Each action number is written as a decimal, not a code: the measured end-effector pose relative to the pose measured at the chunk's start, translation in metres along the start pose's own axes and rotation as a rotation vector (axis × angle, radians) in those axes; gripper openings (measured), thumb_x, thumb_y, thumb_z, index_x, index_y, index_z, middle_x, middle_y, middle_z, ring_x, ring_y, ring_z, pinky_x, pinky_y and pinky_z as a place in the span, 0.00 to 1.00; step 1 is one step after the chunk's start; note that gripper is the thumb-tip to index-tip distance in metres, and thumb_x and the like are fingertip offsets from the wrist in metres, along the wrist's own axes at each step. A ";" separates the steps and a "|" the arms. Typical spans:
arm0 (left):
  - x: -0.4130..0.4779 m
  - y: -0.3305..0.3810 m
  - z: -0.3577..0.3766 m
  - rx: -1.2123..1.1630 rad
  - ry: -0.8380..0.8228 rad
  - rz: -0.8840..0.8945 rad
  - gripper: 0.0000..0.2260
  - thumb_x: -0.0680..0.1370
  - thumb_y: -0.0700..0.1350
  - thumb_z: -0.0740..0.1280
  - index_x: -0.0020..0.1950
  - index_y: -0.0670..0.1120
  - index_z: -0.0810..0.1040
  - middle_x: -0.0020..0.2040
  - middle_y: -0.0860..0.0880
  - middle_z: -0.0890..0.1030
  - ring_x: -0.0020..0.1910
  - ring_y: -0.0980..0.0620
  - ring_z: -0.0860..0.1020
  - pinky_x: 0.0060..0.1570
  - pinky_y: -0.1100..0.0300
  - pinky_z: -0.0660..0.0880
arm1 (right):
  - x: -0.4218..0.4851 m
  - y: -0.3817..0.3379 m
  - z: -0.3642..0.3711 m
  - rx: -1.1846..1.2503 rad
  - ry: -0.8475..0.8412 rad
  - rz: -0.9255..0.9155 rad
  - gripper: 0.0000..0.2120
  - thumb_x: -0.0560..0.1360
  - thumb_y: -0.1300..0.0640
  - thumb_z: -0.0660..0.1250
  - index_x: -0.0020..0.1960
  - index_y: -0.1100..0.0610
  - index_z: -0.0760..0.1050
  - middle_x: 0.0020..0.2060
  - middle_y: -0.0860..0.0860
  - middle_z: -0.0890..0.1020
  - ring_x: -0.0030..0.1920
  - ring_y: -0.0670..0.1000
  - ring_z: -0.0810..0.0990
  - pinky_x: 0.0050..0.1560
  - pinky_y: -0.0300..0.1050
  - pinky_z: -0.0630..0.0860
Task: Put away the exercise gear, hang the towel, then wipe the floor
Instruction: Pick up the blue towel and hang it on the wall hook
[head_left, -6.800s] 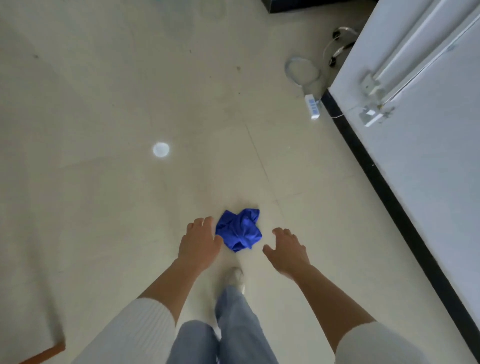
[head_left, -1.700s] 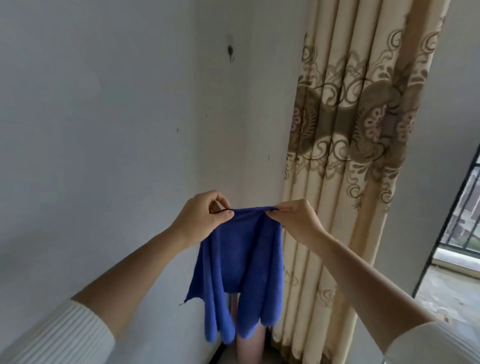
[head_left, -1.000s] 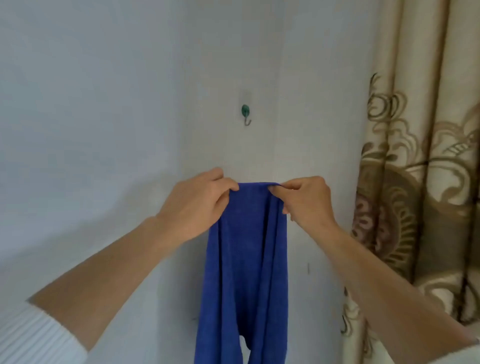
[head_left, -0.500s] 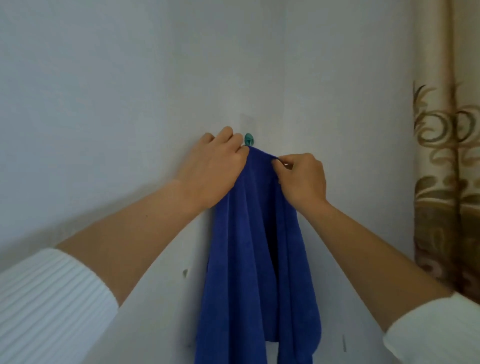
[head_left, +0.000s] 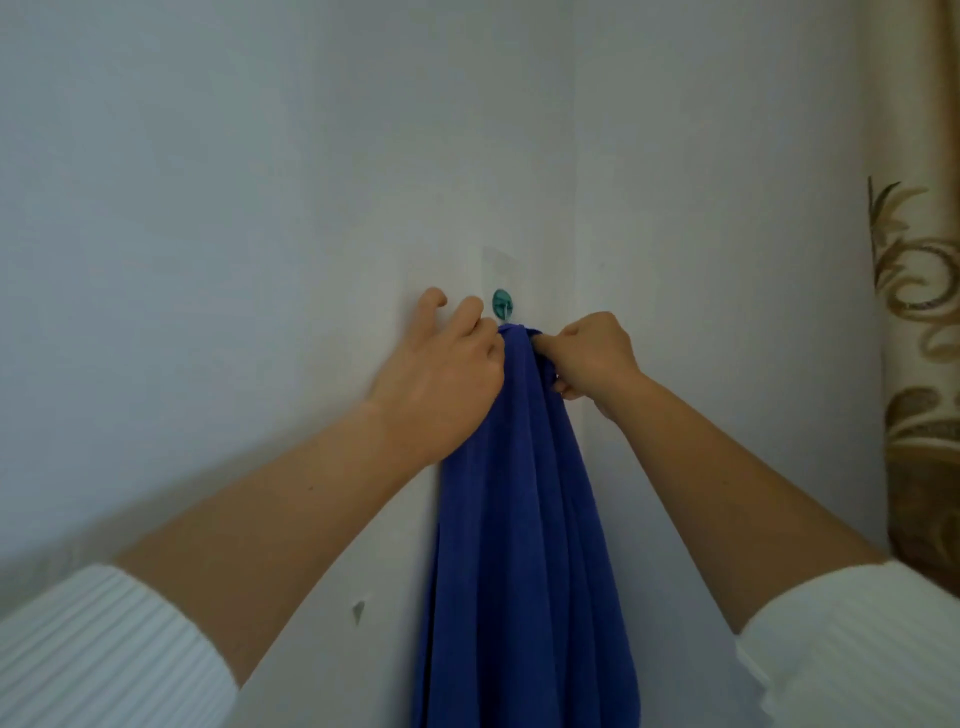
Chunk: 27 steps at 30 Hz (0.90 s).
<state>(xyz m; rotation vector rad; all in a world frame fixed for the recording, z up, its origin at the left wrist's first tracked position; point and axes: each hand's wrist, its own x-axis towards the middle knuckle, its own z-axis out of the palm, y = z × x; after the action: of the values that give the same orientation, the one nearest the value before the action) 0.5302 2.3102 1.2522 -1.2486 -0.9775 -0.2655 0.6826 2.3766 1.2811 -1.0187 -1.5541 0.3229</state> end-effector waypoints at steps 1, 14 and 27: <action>-0.002 0.003 -0.001 -0.023 -0.009 -0.007 0.16 0.68 0.38 0.50 0.40 0.48 0.77 0.36 0.51 0.73 0.44 0.49 0.72 0.55 0.48 0.62 | -0.003 0.003 -0.001 0.009 -0.043 0.017 0.15 0.73 0.57 0.71 0.30 0.60 0.72 0.26 0.55 0.76 0.26 0.51 0.75 0.26 0.42 0.77; -0.051 0.019 -0.025 -0.392 -0.180 -0.068 0.17 0.73 0.44 0.61 0.62 0.47 0.74 0.51 0.48 0.76 0.54 0.45 0.71 0.56 0.47 0.58 | -0.054 0.027 0.007 0.045 0.157 -0.222 0.16 0.72 0.70 0.62 0.55 0.55 0.76 0.49 0.49 0.76 0.40 0.42 0.74 0.39 0.29 0.69; -0.218 -0.015 -0.132 -0.442 -0.209 -0.552 0.20 0.73 0.39 0.60 0.66 0.43 0.69 0.66 0.42 0.69 0.65 0.45 0.67 0.63 0.56 0.65 | -0.202 -0.020 0.085 0.438 -0.148 -0.636 0.07 0.73 0.62 0.65 0.50 0.54 0.75 0.48 0.45 0.76 0.46 0.44 0.74 0.44 0.33 0.71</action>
<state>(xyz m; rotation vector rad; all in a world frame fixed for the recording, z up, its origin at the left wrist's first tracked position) 0.4551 2.1182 1.1020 -1.3990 -1.4951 -0.8299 0.5825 2.2422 1.1378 -0.1419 -1.7498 0.2745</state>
